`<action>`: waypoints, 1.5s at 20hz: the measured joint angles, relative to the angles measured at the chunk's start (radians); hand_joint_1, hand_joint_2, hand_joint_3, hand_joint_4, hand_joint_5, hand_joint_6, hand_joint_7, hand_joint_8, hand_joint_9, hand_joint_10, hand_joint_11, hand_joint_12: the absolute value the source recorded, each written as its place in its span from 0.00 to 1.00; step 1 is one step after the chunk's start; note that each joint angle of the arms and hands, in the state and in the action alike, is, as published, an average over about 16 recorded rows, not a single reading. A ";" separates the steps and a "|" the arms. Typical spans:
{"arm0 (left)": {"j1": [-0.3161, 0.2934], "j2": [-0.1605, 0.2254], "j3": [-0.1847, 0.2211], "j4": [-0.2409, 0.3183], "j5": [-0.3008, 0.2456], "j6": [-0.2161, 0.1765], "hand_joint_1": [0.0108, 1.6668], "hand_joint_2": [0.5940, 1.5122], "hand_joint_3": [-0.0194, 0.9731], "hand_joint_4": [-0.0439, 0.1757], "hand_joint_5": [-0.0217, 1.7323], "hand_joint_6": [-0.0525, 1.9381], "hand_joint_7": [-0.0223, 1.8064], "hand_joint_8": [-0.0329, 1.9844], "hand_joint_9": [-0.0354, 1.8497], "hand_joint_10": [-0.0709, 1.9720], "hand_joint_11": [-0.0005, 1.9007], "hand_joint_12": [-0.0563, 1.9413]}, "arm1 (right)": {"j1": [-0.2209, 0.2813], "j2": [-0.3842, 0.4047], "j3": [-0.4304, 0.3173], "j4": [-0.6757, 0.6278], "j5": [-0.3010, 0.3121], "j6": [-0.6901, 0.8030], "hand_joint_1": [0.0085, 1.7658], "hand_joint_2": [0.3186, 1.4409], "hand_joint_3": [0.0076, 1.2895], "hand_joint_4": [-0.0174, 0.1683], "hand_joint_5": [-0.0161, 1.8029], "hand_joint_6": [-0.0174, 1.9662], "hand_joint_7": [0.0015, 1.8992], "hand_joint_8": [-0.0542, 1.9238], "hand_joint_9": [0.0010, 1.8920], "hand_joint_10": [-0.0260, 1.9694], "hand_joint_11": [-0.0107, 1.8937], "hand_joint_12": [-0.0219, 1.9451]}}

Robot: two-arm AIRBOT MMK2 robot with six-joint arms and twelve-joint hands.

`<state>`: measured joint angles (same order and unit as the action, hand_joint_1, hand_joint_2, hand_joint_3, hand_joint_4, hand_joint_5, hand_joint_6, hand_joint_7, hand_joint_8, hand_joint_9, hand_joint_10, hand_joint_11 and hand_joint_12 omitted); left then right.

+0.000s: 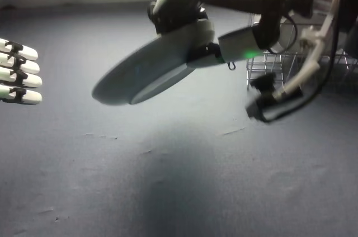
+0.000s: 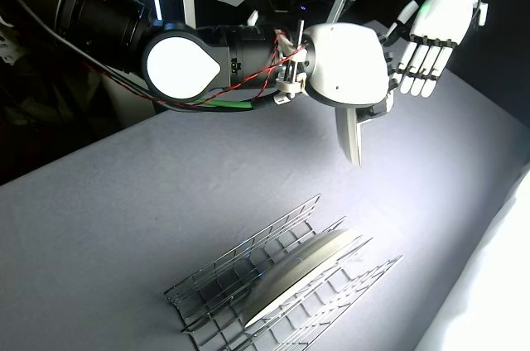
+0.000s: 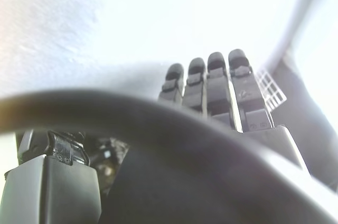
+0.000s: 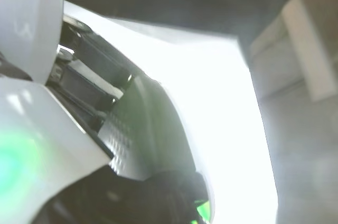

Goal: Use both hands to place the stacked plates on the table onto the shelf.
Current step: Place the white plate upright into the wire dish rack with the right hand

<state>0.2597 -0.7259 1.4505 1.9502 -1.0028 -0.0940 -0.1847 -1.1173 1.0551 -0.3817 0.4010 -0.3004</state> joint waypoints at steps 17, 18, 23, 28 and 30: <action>-0.016 0.031 -0.042 -0.008 0.001 -0.002 0.00 0.63 0.03 0.23 0.02 0.03 0.02 0.02 0.03 0.04 0.01 0.03 | 0.190 0.040 -0.007 0.396 -0.375 0.036 0.79 0.63 0.00 0.05 0.51 0.50 0.54 0.46 0.51 0.58 0.44 0.72; -0.016 0.032 -0.044 -0.008 0.001 -0.002 0.00 0.63 0.03 0.23 0.02 0.03 0.02 0.02 0.03 0.04 0.01 0.03 | 0.196 0.042 -0.005 0.404 -0.393 0.038 0.79 0.63 0.00 0.05 0.51 0.50 0.54 0.46 0.51 0.58 0.44 0.72; -0.019 0.034 -0.052 -0.008 0.000 -0.002 0.00 0.63 0.03 0.23 0.02 0.03 0.02 0.02 0.03 0.04 0.01 0.03 | 0.223 0.048 0.011 0.423 -0.453 0.042 0.79 0.64 0.00 0.05 0.51 0.49 0.54 0.45 0.50 0.58 0.44 0.73; -0.022 0.036 -0.057 -0.008 0.000 -0.002 0.00 0.63 0.03 0.23 0.02 0.03 0.02 0.02 0.03 0.04 0.01 0.03 | 0.235 0.053 0.025 0.423 -0.477 0.045 0.79 0.64 0.00 0.05 0.51 0.50 0.55 0.43 0.50 0.57 0.43 0.72; -0.022 0.036 -0.057 -0.008 0.000 -0.002 0.00 0.63 0.03 0.23 0.02 0.03 0.02 0.02 0.03 0.04 0.01 0.03 | 0.236 0.055 0.032 0.422 -0.481 0.046 0.79 0.64 0.00 0.05 0.51 0.50 0.55 0.42 0.50 0.56 0.43 0.72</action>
<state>0.2378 -0.6900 1.3931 1.9422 -1.0026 -0.0959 0.0511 -1.0621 1.0871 0.0404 -0.0803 -0.2549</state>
